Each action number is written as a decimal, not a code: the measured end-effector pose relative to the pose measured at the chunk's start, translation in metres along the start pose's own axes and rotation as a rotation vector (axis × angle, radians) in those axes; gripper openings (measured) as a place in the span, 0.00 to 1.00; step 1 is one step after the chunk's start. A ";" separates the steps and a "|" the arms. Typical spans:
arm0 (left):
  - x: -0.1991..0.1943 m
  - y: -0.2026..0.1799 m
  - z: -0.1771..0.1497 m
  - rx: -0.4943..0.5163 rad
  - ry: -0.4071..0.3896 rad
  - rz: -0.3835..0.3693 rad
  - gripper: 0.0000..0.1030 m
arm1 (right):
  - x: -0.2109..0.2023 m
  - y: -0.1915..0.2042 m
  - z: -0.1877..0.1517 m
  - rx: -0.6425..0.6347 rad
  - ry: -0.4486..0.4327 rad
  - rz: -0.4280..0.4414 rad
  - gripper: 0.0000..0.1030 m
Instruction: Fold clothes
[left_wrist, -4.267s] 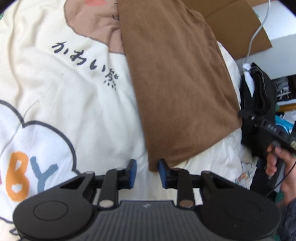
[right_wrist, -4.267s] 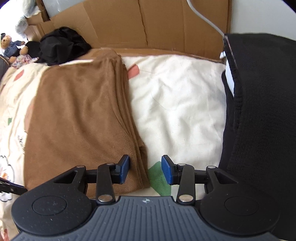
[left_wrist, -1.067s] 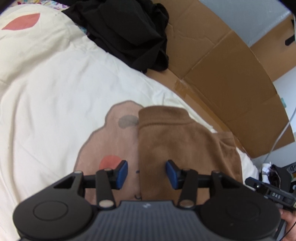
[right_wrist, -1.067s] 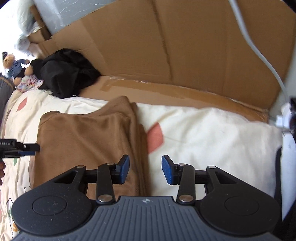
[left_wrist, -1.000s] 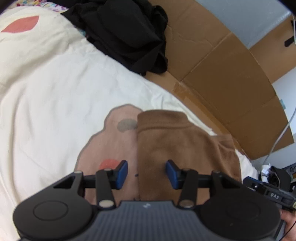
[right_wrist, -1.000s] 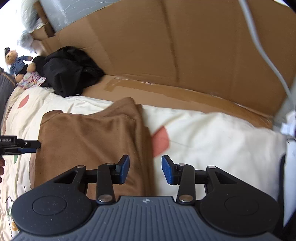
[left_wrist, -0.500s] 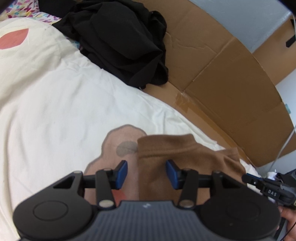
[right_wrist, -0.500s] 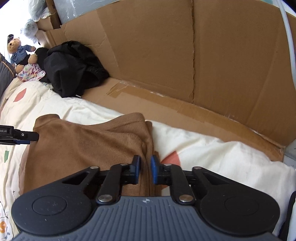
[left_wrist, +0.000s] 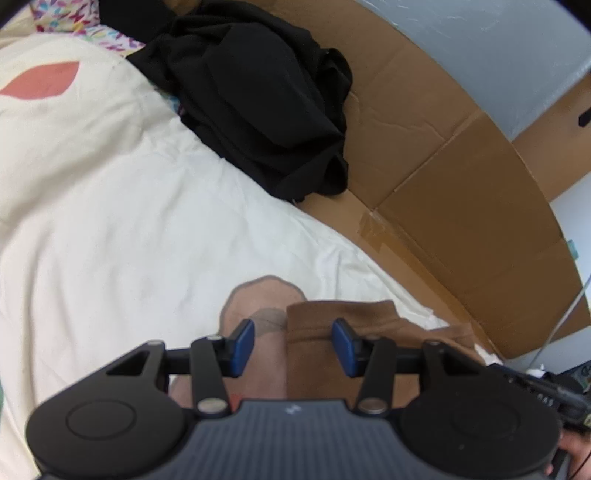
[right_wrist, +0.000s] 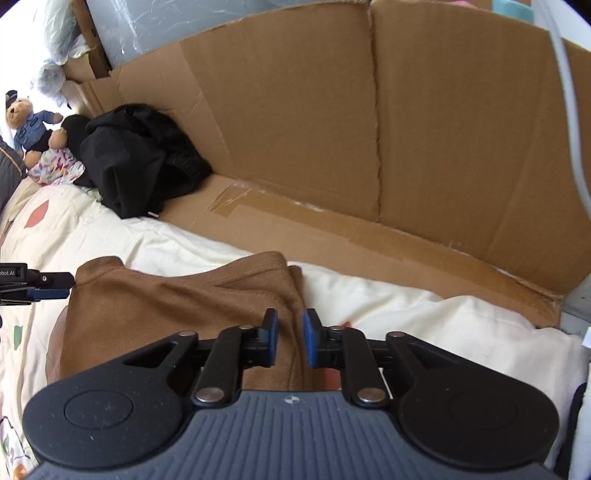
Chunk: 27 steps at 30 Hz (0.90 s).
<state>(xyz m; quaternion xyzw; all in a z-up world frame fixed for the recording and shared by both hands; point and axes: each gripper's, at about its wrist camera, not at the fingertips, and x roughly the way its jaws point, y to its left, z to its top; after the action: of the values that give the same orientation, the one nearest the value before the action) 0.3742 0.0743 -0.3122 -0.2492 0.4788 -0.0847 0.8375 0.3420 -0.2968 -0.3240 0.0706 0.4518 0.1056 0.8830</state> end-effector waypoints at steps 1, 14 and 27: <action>0.001 0.000 0.000 -0.002 0.004 0.000 0.54 | 0.001 0.001 0.000 -0.001 0.002 0.004 0.28; 0.032 0.003 0.001 -0.031 0.034 -0.011 0.19 | 0.030 0.005 0.015 -0.022 0.018 -0.011 0.11; 0.003 0.008 0.009 -0.024 -0.018 0.040 0.43 | -0.004 -0.008 0.026 0.047 -0.041 -0.052 0.28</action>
<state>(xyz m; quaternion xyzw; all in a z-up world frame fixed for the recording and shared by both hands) 0.3826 0.0831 -0.3140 -0.2504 0.4772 -0.0601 0.8402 0.3618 -0.3066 -0.3076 0.0818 0.4377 0.0706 0.8926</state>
